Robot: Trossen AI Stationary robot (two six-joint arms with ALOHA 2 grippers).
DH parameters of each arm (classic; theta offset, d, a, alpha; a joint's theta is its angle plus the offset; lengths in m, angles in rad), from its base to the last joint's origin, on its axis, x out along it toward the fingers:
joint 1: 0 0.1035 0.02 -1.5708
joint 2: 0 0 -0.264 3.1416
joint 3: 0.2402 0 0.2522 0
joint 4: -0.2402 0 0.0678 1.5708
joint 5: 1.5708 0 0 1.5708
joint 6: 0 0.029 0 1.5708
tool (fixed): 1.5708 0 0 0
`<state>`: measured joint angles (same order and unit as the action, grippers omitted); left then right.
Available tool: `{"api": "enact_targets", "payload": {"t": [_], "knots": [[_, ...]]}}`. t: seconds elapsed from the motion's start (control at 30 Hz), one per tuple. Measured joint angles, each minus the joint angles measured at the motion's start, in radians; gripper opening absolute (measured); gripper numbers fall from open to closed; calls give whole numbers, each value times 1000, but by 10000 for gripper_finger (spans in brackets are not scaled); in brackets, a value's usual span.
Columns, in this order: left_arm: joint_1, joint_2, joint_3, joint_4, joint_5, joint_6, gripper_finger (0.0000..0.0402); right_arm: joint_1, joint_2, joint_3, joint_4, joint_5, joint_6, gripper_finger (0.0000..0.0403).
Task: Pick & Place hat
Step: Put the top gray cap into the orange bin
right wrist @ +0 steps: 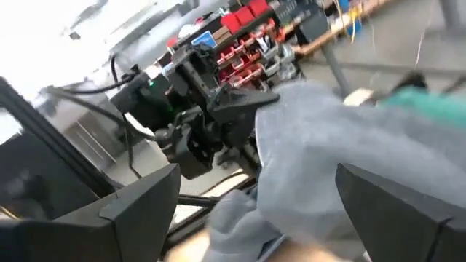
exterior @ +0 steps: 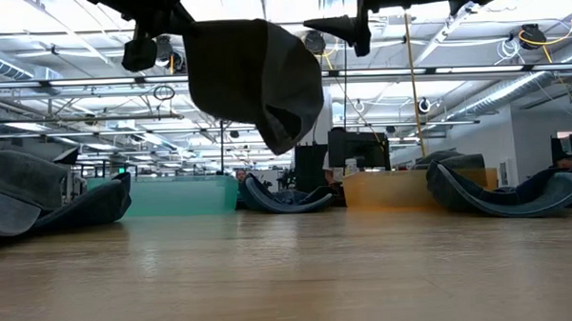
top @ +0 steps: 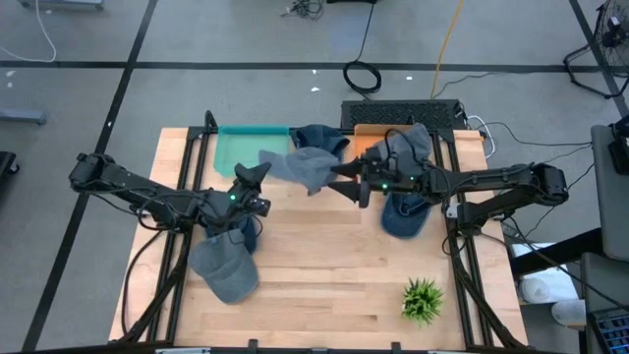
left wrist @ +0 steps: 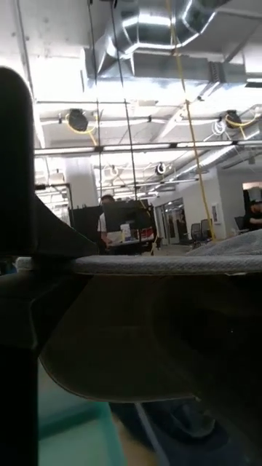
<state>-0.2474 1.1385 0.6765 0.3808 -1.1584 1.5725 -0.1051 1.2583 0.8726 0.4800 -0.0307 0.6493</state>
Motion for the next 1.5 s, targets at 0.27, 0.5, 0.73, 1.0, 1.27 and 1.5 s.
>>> {"api": "enact_targets", "payload": {"t": [0.27, 0.5, 0.73, 1.0, 1.27, 1.5], "knots": [[0, -1, 0, 182, 15, 172, 9, 1, -3, -3, -133, 1, 307, 354], [-15, -1, 0, 181, 28, 187, 9, 14, -13, -53, 8, -7, 572, 354], [-23, -1, 0, 175, 28, 188, 9, 10, -15, -73, 46, 58, 713, 354], [-70, -1, 0, 159, 40, 229, 9, -16, -15, -118, 50, 52, 970, 354], [-102, -1, 0, 161, 88, 317, 9, -67, -15, -164, 88, -20, 1101, 354], [-102, -1, 0, 171, 89, 326, 9, -73, -15, -167, 117, -51, 1036, 352]]}}
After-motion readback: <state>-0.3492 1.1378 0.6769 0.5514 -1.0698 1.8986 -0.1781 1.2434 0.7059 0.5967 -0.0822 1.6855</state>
